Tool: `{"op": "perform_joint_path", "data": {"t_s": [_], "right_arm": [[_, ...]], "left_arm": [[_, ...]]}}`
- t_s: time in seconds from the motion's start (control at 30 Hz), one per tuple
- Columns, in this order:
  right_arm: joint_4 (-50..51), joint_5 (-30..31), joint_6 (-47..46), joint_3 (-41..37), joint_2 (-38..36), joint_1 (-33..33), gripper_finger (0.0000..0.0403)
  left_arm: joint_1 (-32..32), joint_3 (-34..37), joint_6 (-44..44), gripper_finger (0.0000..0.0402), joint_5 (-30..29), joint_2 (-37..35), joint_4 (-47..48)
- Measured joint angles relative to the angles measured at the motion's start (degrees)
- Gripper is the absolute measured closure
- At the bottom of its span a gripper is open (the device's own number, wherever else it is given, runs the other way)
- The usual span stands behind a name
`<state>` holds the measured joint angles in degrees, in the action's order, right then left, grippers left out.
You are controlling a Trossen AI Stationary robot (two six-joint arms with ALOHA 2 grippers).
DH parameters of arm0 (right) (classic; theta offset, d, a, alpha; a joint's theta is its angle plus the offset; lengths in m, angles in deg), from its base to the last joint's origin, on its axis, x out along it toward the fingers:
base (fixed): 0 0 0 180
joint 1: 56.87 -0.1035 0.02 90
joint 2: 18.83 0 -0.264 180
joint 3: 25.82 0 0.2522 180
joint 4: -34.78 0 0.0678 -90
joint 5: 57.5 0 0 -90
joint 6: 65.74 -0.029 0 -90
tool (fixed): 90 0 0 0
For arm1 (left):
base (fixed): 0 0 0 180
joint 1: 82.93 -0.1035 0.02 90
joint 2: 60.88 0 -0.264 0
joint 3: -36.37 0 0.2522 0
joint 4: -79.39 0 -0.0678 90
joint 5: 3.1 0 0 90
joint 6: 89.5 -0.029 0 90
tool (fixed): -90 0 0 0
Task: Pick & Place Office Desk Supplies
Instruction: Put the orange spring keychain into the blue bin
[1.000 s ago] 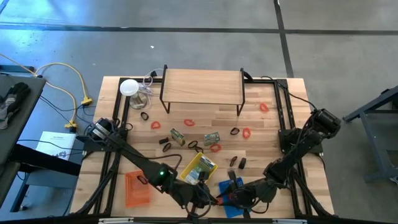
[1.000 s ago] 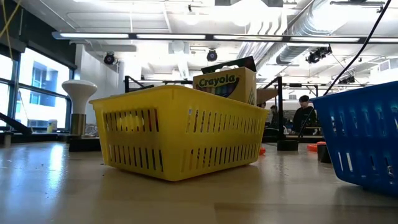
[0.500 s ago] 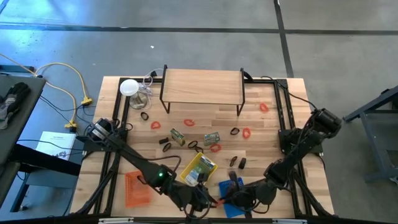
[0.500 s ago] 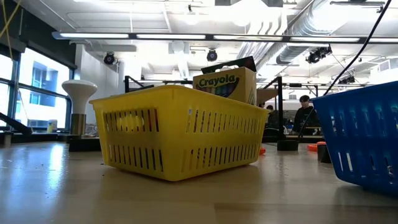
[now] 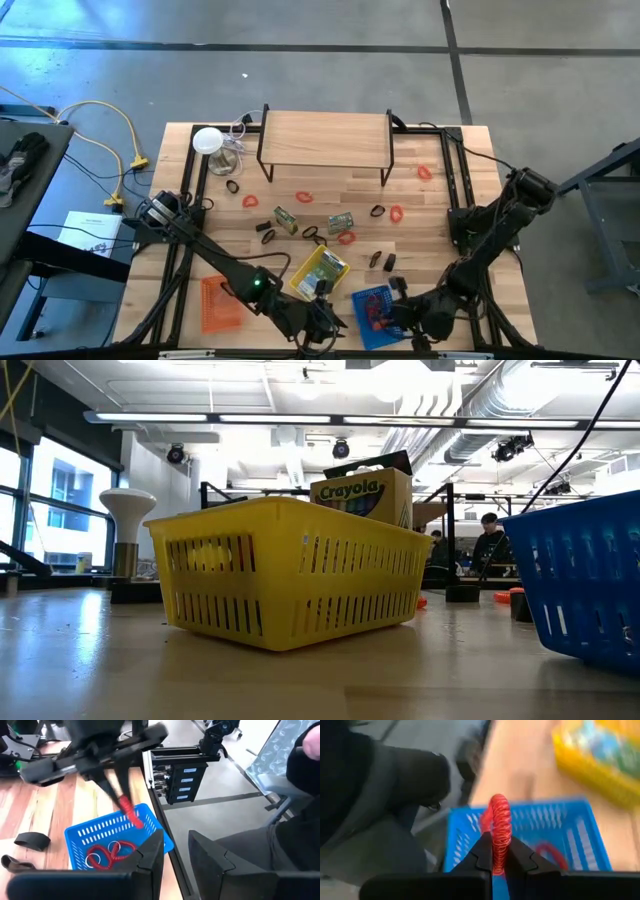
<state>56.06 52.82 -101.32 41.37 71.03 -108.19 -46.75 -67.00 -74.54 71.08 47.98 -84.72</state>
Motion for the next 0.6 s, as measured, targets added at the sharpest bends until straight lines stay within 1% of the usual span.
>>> {"op": "perform_joint_path", "data": {"t_s": [0.1,0.17,0.27,0.37,0.5,0.6], "right_arm": [[5.33,0.06,-7.33,-0.02,1.80,0.45,0.0393],[5.76,0.05,-8.37,-0.04,3.31,0.92,0.0392],[3.33,-0.67,-7.58,-0.04,5.06,1.70,0.0378],[1.47,-2.97,-7.91,-0.04,6.03,2.77,0.0353],[1.81,-3.30,-10.87,-0.04,6.11,3.70,0.0310],[2.12,-3.38,-10.78,-0.04,5.86,4.23,0.0272]], "left_arm": [[0.00,0.00,0.07,0.0316,0.00,0.00,0.06],[0.00,0.00,0.07,0.0316,-0.01,0.00,0.09],[-0.03,0.00,0.07,0.0315,-0.02,0.00,0.11],[-0.07,0.00,0.07,0.0315,-0.02,0.00,0.13],[-0.07,0.00,0.07,0.0315,-0.02,0.00,0.38],[-0.07,0.00,0.07,0.0315,-0.02,0.00,1.07]]}}
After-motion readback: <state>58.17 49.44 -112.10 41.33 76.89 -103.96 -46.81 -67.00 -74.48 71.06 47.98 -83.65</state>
